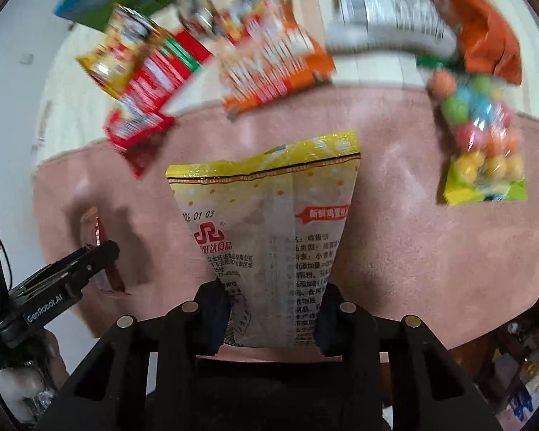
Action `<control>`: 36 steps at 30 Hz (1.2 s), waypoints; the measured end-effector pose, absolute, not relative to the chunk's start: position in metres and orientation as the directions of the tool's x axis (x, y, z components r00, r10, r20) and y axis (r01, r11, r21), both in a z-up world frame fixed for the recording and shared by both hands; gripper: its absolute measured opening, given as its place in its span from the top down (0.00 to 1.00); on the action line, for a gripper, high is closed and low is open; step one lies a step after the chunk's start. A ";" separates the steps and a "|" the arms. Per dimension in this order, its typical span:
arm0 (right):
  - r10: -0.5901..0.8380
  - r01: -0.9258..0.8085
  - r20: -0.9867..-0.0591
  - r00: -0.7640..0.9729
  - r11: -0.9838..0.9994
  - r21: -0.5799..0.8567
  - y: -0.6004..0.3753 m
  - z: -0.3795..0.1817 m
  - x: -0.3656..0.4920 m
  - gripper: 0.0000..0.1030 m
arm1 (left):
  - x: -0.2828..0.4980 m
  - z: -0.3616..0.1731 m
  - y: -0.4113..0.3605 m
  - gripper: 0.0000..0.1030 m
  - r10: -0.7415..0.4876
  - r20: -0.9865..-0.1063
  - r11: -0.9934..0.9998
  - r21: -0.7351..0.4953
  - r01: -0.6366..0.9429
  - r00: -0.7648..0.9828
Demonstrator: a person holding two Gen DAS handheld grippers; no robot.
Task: Organize snacks
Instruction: 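Carry both packets into the box and open both tools to release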
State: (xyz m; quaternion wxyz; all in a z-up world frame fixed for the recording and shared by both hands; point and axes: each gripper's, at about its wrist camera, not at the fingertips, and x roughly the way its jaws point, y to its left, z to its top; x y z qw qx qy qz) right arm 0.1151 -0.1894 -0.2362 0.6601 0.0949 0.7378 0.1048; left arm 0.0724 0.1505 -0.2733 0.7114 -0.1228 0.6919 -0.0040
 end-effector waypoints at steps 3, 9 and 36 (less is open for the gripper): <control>0.337 -0.016 -0.940 -0.058 0.941 0.338 -0.189 -0.197 0.127 0.62 | 0.078 -0.228 0.146 0.48 -0.226 -0.967 0.962 -0.241 -0.130 0.121; 0.417 -0.079 -0.903 0.102 0.909 0.410 -0.208 -0.100 0.184 0.62 | 0.140 -0.125 0.091 0.48 -0.310 -0.915 0.946 -0.324 -0.012 0.260; 0.244 -0.104 -0.970 0.023 0.965 0.240 -0.182 -0.166 0.436 0.52 | 0.415 -0.227 0.065 0.45 -0.141 -0.989 0.987 -0.143 -0.070 0.034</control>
